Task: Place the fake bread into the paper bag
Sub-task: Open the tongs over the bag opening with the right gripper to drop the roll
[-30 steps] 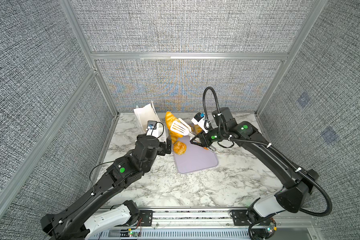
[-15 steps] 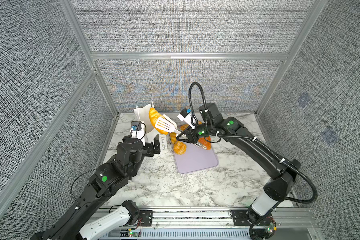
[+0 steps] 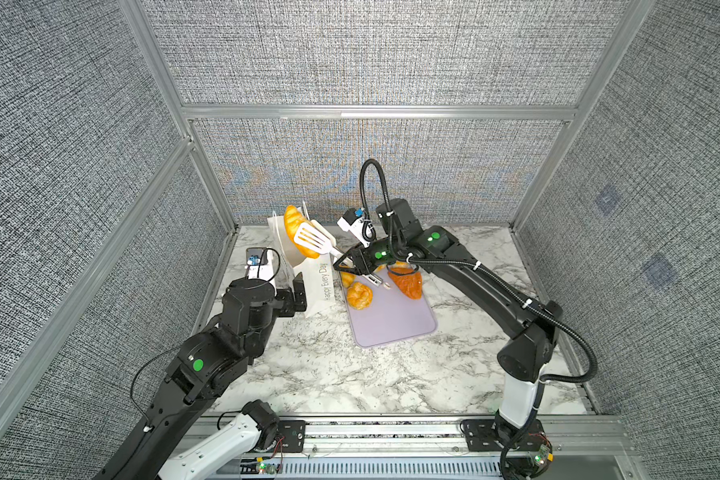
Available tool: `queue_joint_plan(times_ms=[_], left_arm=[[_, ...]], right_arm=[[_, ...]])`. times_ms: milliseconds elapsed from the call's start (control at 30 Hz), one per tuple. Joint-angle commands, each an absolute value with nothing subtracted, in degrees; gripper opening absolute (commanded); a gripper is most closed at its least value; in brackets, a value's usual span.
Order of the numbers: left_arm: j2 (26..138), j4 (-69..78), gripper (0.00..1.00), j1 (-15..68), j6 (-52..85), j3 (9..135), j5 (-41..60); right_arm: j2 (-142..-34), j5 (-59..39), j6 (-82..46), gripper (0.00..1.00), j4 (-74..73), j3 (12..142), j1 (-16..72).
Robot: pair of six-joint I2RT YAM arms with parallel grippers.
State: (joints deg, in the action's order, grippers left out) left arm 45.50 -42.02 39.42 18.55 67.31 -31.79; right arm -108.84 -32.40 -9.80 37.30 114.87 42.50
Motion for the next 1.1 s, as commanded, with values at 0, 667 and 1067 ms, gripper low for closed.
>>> queue_joint_plan(times_ms=[0,667,1067], left_arm=[[45.77,-43.07,1.0,39.03,18.94,67.06,-32.13],[47.18,-42.71,1.0,37.62,18.34,67.23,-30.21],[49.04,-42.01,0.99,37.53,18.04,68.04,-29.1]], right_arm=[[-110.04,-31.27,-12.21,0.35,33.48,116.57,42.58],[-118.4,-19.59,-10.82,0.42,42.67,128.45,44.2],[-118.35,-17.41,-9.71,0.52,44.46,129.81,44.82]])
